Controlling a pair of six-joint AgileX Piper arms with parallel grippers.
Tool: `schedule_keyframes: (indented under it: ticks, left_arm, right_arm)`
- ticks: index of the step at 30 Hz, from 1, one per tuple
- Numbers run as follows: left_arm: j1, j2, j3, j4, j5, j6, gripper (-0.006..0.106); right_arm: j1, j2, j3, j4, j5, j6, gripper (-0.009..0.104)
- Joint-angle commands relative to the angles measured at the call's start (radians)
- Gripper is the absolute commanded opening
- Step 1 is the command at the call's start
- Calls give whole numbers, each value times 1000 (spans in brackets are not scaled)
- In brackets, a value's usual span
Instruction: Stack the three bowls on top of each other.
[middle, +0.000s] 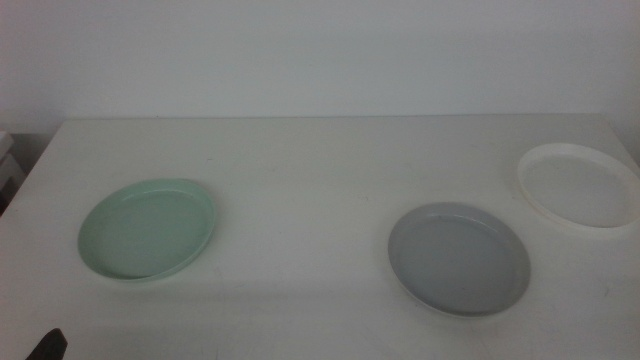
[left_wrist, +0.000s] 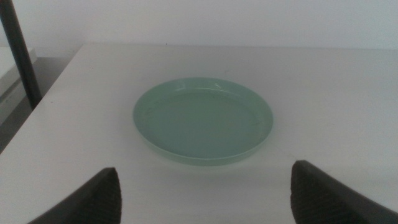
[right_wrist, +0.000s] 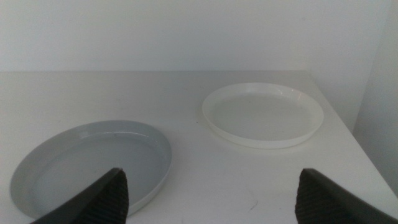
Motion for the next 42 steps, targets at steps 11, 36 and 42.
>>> schedule_keyframes:
  ticks: [11,36,42]
  left_arm:
    - [0,-10,-4,-10,-69,-8,97]
    - [0,-10,-4,-10,-69,-8,97]
    - [0,-10,-4,-10,-69,-8,97]
  right_arm:
    - [-7,299,-374,-27,58,31,94]
    - [39,1145,-1024,209,588,35,94]
    - [45,1291,-1049,200,617,27,94]
